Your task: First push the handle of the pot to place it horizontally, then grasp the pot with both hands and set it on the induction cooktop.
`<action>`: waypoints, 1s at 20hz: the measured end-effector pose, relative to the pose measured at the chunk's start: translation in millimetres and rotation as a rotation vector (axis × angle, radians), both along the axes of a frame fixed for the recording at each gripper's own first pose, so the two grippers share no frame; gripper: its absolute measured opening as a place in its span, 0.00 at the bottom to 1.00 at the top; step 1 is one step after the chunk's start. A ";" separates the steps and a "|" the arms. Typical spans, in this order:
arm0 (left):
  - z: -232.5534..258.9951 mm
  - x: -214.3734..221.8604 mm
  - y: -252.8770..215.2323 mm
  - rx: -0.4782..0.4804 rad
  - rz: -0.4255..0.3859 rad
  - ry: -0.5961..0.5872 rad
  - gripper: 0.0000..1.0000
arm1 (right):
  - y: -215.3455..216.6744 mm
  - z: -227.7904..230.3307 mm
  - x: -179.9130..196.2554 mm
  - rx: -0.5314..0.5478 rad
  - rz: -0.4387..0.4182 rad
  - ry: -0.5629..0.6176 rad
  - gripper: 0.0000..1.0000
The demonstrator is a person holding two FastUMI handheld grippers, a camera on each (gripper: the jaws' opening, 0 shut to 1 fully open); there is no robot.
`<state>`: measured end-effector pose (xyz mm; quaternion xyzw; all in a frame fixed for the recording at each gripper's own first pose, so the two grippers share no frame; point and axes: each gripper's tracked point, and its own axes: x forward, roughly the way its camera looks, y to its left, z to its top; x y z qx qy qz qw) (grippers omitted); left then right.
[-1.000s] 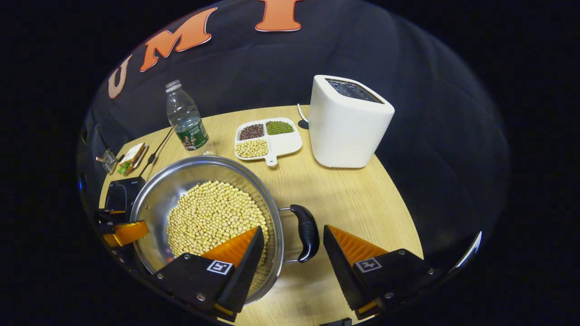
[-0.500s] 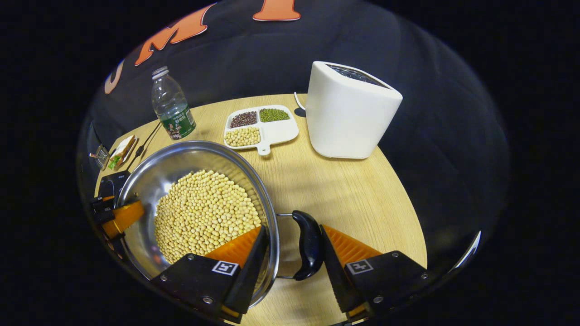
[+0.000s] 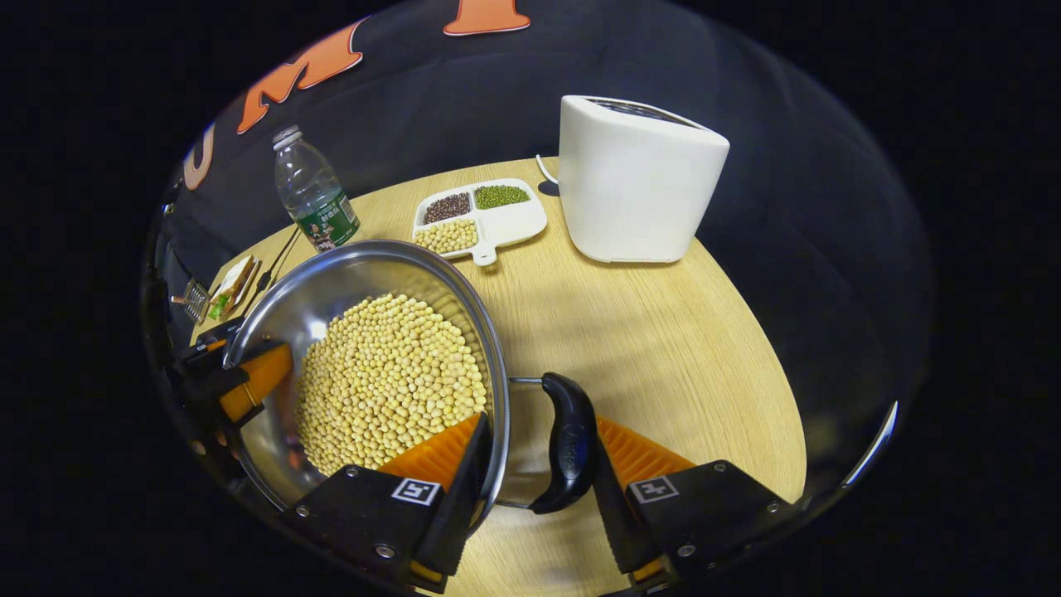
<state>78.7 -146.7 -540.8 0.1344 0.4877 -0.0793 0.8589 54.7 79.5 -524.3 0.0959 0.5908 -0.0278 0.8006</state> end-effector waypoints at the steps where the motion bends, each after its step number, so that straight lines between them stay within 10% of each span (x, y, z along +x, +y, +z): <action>1: 0.7 1.0 -0.7 -0.008 -0.002 -0.006 0.93 | -0.2 0.5 0.3 0.000 -0.013 -0.004 0.67; 20: 84.5 -3.6 23.5 0.012 0.012 -0.149 0.81 | 18.4 66.8 7.5 -0.019 0.002 -0.147 0.58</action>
